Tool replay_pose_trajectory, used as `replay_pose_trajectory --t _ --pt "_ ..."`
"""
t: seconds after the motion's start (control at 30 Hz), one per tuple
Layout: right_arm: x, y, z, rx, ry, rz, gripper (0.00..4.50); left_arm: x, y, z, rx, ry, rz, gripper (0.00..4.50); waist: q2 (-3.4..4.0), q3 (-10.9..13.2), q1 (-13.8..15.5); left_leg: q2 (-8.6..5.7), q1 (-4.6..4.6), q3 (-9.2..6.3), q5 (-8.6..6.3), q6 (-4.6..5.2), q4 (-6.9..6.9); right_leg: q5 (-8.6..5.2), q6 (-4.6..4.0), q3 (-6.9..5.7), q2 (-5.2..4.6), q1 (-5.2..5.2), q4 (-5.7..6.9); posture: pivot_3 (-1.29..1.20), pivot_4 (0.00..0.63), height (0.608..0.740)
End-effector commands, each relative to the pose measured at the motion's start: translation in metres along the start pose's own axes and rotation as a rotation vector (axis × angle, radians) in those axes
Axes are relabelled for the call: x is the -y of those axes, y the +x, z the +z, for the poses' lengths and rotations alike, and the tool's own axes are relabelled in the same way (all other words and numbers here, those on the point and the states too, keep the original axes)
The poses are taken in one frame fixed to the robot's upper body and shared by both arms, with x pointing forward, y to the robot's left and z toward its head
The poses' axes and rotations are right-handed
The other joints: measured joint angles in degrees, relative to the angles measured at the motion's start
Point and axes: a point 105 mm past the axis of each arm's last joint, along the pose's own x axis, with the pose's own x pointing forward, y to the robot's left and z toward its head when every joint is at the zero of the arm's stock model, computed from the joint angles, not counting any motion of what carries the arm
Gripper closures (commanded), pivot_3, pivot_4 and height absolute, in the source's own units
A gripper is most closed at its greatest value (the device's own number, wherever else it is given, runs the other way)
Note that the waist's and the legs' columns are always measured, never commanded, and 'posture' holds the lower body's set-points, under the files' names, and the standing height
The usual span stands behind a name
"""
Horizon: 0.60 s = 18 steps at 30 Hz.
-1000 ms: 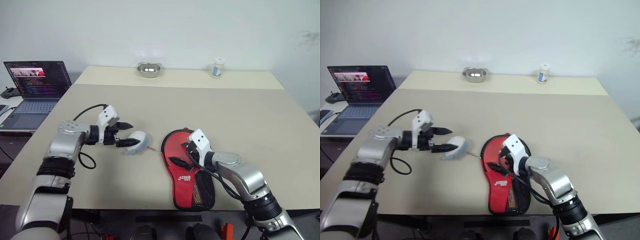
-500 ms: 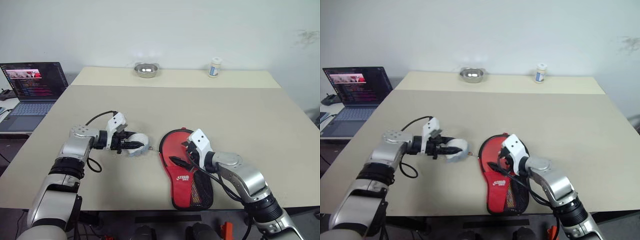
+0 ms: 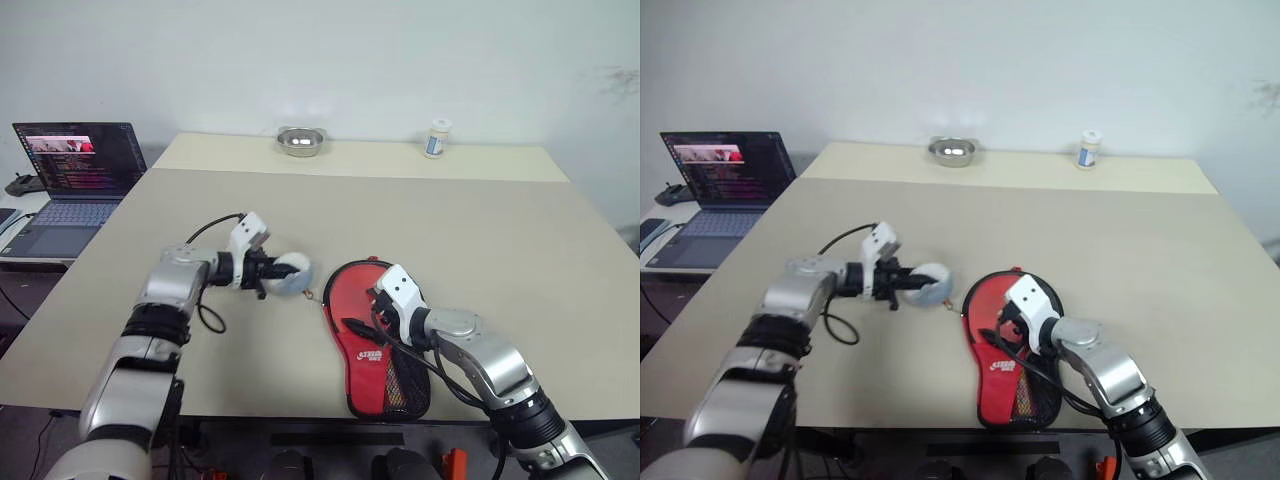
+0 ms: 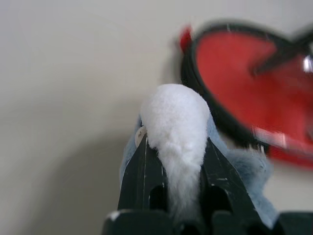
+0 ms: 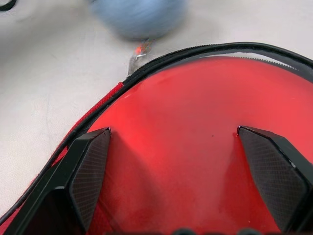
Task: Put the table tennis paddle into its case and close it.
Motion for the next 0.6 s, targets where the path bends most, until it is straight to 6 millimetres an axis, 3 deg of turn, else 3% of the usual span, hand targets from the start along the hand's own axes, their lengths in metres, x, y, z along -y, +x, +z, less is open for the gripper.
replay_pose_trajectory --t 0.03,0.27,0.47,0.6 --pt "-0.004 0.003 -0.027 -0.094 0.033 0.014 0.0 -0.016 0.015 0.051 0.108 0.034 0.142 4.21 -0.03 0.0 -0.2 -0.02 0.0 0.0 0.0 0.0 0.0 0.0 0.0 0.02 0.0 0.01 -0.01 0.0 0.15 0.74" --pt "-0.005 0.0 -0.036 -0.128 0.042 0.018 0.0 -0.015 0.048 0.065 0.102 0.089 0.246 4.25 0.0 0.0 -1.2 0.05 0.09 0.06 0.0 0.0 -0.08 0.05 -0.07 0.07 0.04 -0.01 0.0 0.0 0.15 0.74" --pt "-0.01 -0.001 -0.04 -0.151 0.045 0.043 0.0 -0.008 0.074 0.067 0.048 0.239 0.343 4.27 -0.04 -0.1 -1.0 0.01 0.1 0.06 0.0 0.0 -0.07 0.03 -0.03 0.05 0.01 0.04 -0.01 0.0 0.15 0.74" --pt "-0.015 0.0 -0.043 -0.169 0.049 0.063 0.0 0.002 0.091 0.081 0.077 0.27 0.409 4.27 -0.04 -0.1 -0.7 0.01 0.12 0.06 0.0 0.0 -0.07 0.03 -0.03 0.05 0.02 0.05 0.0 0.0 0.15 0.74"
